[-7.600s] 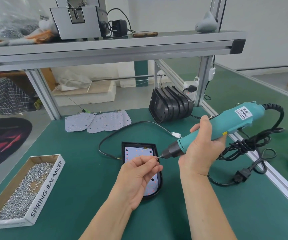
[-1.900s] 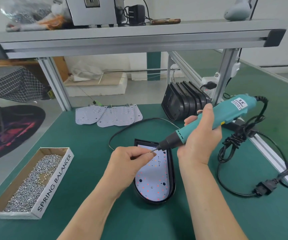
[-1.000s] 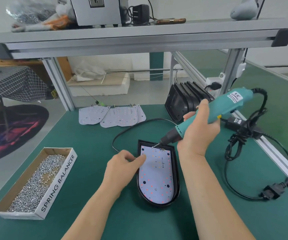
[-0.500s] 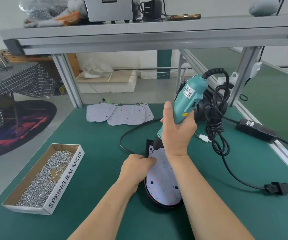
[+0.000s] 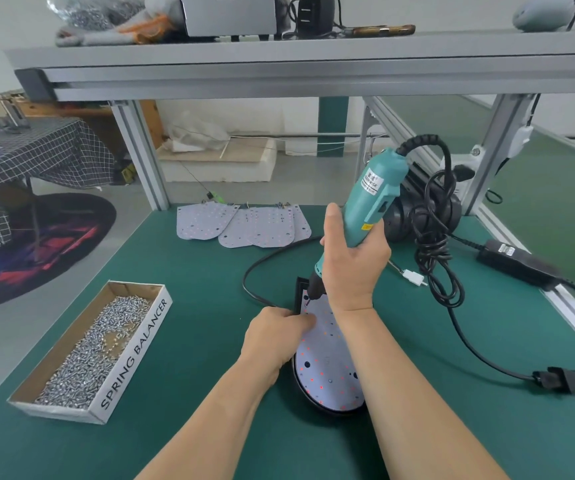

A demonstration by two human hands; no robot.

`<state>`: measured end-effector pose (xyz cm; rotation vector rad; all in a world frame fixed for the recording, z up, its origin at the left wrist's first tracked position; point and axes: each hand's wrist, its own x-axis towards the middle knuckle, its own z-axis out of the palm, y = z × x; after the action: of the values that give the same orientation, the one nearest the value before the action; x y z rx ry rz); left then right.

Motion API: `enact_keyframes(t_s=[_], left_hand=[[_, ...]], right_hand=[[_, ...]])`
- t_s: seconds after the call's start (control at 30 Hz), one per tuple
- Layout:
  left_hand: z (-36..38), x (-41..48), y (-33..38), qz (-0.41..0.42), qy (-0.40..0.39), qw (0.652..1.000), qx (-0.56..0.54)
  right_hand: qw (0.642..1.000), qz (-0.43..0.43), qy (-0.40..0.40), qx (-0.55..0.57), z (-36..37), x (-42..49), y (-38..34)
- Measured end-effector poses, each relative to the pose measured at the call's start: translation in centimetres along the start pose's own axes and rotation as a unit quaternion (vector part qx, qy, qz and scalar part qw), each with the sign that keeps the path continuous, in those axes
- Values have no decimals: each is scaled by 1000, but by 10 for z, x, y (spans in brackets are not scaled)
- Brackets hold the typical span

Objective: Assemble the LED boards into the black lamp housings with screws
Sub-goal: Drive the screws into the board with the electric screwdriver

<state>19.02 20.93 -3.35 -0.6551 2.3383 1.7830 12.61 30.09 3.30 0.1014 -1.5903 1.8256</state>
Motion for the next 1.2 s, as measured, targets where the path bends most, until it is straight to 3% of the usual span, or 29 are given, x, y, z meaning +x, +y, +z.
enact_keyframes(t_s=[0.5,0.67,0.87,0.93,1.07,1.13,1.2], left_hand=[[-1,-3,0,-12,-11,1000,-9],[-2,-4,2,-11,-12,1000,-11],[-1,-4,-2,1,-2,1000,-23],[-2,-3,-3,6,-1,1000,-28],[-3,-2,-6,10,-4,999,-41],[-3,-1,-8,14,-6,999,-45],[-2,0,-9,19,-7,999,-46]], right_hand=[[998,30,-51,0,-3,-8,-4],[996,34,69,51,-32,17,-20],[962,136,109,-212,-133,52,20],[931,187,97,-297,-164,55,35],[838,279,42,-467,-190,53,47],[810,246,34,-531,-187,51,47],[805,147,37,-574,-177,53,46]])
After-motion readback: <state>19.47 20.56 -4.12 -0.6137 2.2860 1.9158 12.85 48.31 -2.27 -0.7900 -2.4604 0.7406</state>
